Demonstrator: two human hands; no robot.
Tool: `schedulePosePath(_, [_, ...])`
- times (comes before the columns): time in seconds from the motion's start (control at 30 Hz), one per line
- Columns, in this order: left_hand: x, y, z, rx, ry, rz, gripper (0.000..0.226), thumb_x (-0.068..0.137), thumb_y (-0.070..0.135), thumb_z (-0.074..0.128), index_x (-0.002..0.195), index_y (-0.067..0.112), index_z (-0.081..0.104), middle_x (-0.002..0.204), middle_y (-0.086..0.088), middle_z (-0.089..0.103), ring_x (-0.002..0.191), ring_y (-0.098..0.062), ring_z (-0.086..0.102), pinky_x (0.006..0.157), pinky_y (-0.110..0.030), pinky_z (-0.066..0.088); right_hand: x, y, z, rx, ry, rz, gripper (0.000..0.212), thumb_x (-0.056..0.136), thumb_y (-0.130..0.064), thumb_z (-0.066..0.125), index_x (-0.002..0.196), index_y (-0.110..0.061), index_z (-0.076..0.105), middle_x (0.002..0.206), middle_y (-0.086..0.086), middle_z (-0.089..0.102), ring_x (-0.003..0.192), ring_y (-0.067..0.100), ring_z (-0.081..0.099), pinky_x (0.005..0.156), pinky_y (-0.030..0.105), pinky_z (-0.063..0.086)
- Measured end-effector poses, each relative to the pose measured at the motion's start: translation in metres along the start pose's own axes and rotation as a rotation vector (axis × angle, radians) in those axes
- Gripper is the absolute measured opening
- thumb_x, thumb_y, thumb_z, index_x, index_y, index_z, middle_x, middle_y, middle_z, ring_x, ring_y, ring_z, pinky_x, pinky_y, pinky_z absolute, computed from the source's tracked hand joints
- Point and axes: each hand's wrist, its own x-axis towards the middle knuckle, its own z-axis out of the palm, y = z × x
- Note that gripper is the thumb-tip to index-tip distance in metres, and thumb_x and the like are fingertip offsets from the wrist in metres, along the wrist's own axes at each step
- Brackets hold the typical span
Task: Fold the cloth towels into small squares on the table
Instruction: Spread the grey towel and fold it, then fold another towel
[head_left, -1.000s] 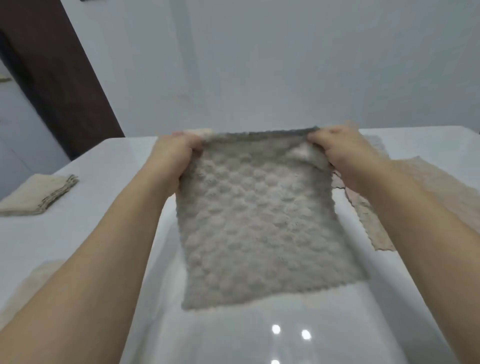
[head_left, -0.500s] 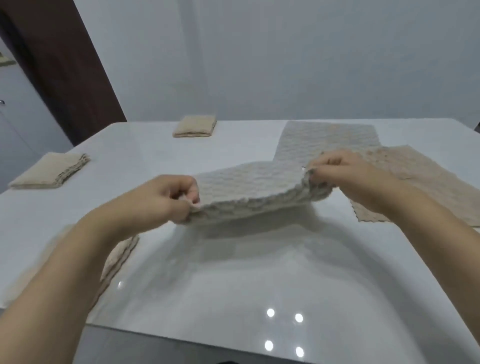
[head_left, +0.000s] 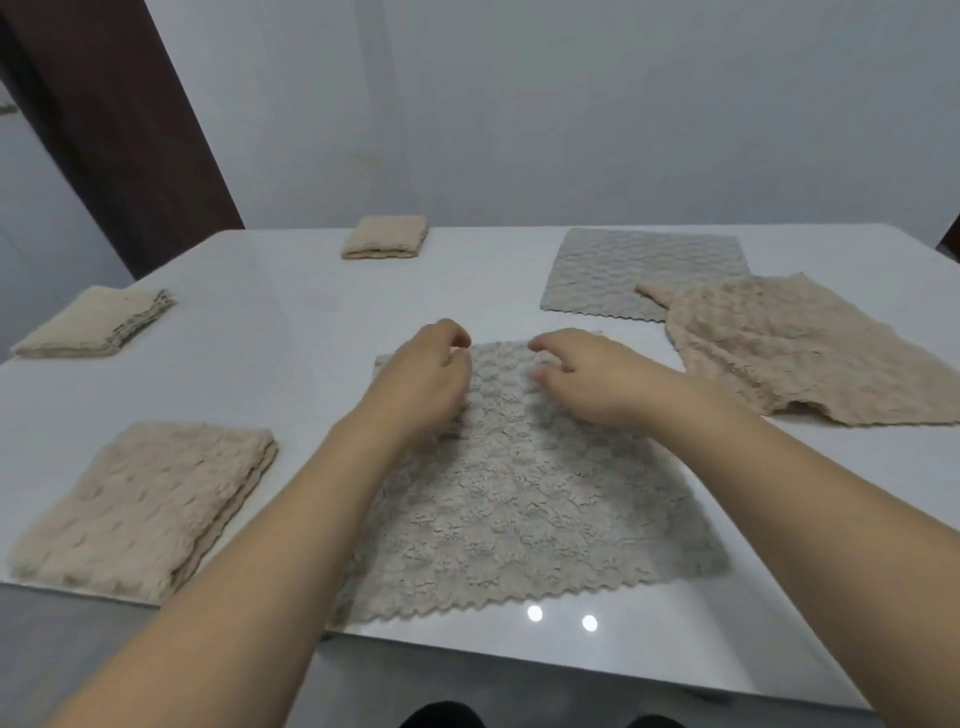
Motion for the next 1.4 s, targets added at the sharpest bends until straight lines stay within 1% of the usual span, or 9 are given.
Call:
schedulePosePath(0.1, [0.012, -0.021, 0.025, 0.177, -0.021, 0.056, 0.043, 0.105, 0.034, 0.033, 0.142, 0.015, 0.045, 0.145, -0.006, 0.049, 0.133, -0.027, 0.044, 0.109, -0.039, 0.034, 0.027, 0.010, 0.024, -0.081, 0.037, 0.014, 0.053, 0.101, -0.042, 0.028, 0.151, -0.024, 0.024, 0.159, -0.001, 0.022, 0.145, 0.017, 0.019, 0.118, 0.042, 0.012])
schedulePosePath(0.17, [0.013, -0.033, 0.036, 0.317, -0.115, 0.029, 0.053, 0.105, 0.044, 0.023, 0.153, 0.023, 0.031, 0.159, 0.001, 0.030, 0.148, -0.024, 0.022, 0.121, -0.045, 0.016, 0.035, 0.022, 0.040, -0.117, 0.016, 0.060, 0.058, 0.100, -0.047, 0.022, 0.153, -0.024, 0.017, 0.161, -0.001, 0.012, 0.148, 0.017, 0.009, 0.119, 0.045, 0.004])
schedulePosePath(0.27, [0.022, -0.040, 0.042, 0.395, -0.205, -0.021, 0.062, 0.103, 0.054, 0.012, 0.159, 0.027, 0.010, 0.166, 0.006, 0.005, 0.153, -0.017, -0.001, 0.123, -0.045, -0.002, 0.042, 0.031, 0.053, -0.199, 0.014, 0.111, 0.060, 0.100, -0.049, 0.017, 0.154, -0.023, 0.011, 0.162, -0.001, 0.004, 0.149, 0.018, 0.001, 0.118, 0.047, -0.003])
schedulePosePath(0.5, [0.054, -0.031, 0.050, 0.350, -0.025, 0.015, 0.056, 0.106, 0.041, 0.019, 0.157, 0.018, 0.020, 0.165, -0.001, 0.014, 0.152, -0.023, 0.007, 0.123, -0.046, 0.003, 0.077, 0.014, 0.049, -0.154, 0.020, 0.076, 0.058, 0.103, -0.040, 0.017, 0.155, -0.014, 0.010, 0.162, 0.001, 0.002, 0.149, 0.019, -0.002, 0.120, 0.044, -0.002])
schedulePosePath(0.67, [0.064, -0.043, 0.053, 0.418, -0.169, -0.001, 0.059, 0.105, 0.045, 0.014, 0.159, 0.022, 0.010, 0.166, 0.004, 0.006, 0.153, -0.019, 0.002, 0.123, -0.043, 0.001, 0.082, 0.030, 0.059, -0.200, 0.046, 0.109, 0.058, 0.102, -0.040, 0.015, 0.155, -0.017, 0.009, 0.162, -0.002, 0.003, 0.149, 0.016, 0.000, 0.120, 0.041, -0.002])
schedulePosePath(0.9, [0.053, -0.077, 0.020, 0.453, -0.157, -0.161, 0.061, 0.105, 0.045, 0.013, 0.159, 0.017, 0.008, 0.167, 0.001, 0.004, 0.153, -0.021, 0.000, 0.123, -0.045, -0.002, 0.071, 0.056, 0.042, -0.226, 0.017, 0.293, 0.060, 0.102, -0.042, 0.011, 0.155, -0.015, 0.005, 0.162, 0.000, -0.002, 0.149, 0.018, -0.003, 0.120, 0.044, -0.003])
schedulePosePath(1.07, [0.032, -0.042, 0.019, 0.425, 0.031, -0.085, 0.059, 0.105, 0.037, 0.018, 0.156, 0.007, 0.021, 0.165, -0.008, 0.015, 0.152, -0.025, 0.008, 0.123, -0.047, 0.003, 0.044, 0.020, 0.033, -0.238, 0.174, 0.210, 0.060, 0.102, -0.038, 0.014, 0.154, -0.010, 0.005, 0.162, 0.005, -0.002, 0.149, 0.020, -0.004, 0.120, 0.042, -0.005])
schedulePosePath(1.2, [-0.012, -0.018, 0.038, 0.358, -0.097, -0.010, 0.061, 0.106, 0.043, 0.017, 0.158, 0.014, 0.011, 0.166, -0.003, 0.005, 0.153, -0.019, 0.001, 0.124, -0.042, 0.001, 0.006, 0.010, 0.053, -0.206, 0.029, 0.089, 0.059, 0.102, -0.042, 0.012, 0.155, -0.017, 0.003, 0.162, -0.001, -0.004, 0.148, 0.015, -0.004, 0.120, 0.039, -0.004])
schedulePosePath(1.4, [-0.028, -0.051, 0.021, 0.468, -0.134, -0.118, 0.062, 0.104, 0.045, 0.014, 0.159, 0.017, 0.006, 0.167, 0.000, 0.002, 0.153, -0.017, -0.002, 0.123, -0.043, -0.002, -0.018, 0.042, 0.040, -0.280, 0.005, 0.285, 0.061, 0.102, -0.043, 0.009, 0.155, -0.014, 0.000, 0.162, 0.002, -0.007, 0.149, 0.018, -0.006, 0.120, 0.042, -0.004])
